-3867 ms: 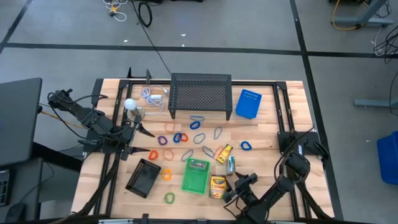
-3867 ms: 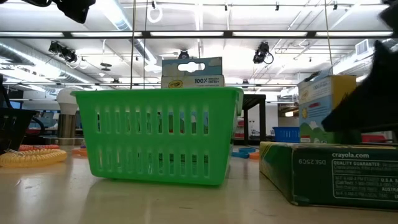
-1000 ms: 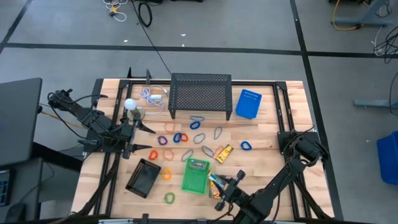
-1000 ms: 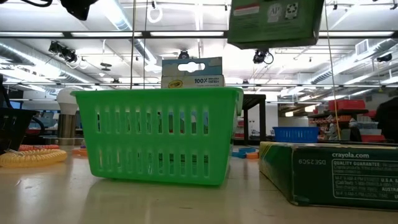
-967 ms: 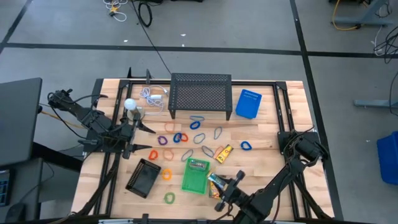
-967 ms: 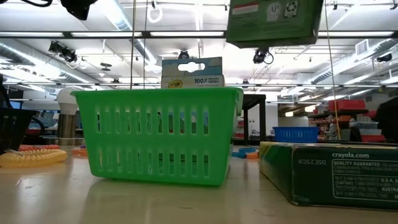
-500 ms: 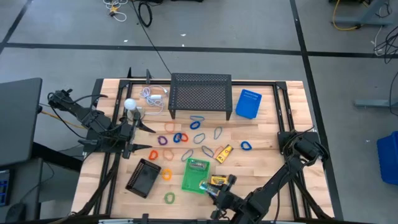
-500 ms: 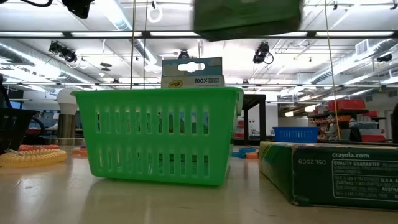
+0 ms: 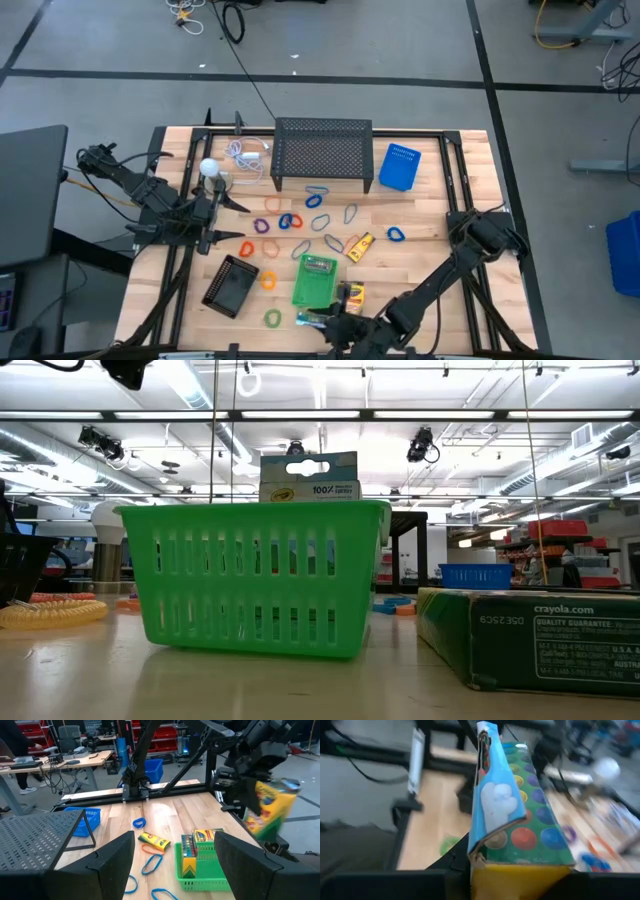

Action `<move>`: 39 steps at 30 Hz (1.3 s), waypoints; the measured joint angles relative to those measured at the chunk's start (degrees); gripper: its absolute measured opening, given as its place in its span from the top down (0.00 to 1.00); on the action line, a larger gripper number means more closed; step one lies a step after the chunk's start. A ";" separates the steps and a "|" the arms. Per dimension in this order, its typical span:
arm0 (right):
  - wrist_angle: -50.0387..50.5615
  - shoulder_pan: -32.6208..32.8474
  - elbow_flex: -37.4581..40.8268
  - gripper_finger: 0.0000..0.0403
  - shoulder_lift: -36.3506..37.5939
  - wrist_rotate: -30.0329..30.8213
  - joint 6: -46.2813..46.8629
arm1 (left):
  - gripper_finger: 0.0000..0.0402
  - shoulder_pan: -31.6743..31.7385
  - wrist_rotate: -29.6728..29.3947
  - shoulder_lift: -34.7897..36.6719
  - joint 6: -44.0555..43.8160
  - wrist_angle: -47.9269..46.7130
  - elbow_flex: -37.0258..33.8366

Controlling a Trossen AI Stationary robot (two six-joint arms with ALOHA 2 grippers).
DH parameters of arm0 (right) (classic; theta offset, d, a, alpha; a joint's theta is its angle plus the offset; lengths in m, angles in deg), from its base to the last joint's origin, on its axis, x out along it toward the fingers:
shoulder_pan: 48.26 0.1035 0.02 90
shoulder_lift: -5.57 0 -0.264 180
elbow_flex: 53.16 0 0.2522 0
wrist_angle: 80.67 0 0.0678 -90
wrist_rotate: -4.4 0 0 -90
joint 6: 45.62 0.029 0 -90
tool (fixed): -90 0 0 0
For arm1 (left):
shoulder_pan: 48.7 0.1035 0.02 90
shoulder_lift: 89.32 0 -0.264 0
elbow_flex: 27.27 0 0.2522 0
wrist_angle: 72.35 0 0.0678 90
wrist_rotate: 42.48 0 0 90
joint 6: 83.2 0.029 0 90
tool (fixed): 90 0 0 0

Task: Pick & Place Office Desk Supplies
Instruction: Put the crayon box into the green bin

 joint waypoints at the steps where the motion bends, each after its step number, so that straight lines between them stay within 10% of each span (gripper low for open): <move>1: -3.18 -0.26 0.00 0.76 0.00 -1.52 -2.90 | 0.29 0.00 0.00 0.00 0.00 0.32 0.00; 14: -12.13 -1.16 0.00 0.76 8.47 -27.35 -23.47 | 0.29 0.00 -0.22 -0.02 1.09 2.47 0.00; 27: -1.19 -3.01 1.99 0.76 10.48 -22.17 -19.44 | 0.29 0.00 -0.55 -0.02 0.87 2.93 0.00; 39: -53.63 -10.22 43.27 0.76 22.87 -33.70 -16.98 | 0.29 0.00 -0.61 -0.02 1.24 3.10 0.00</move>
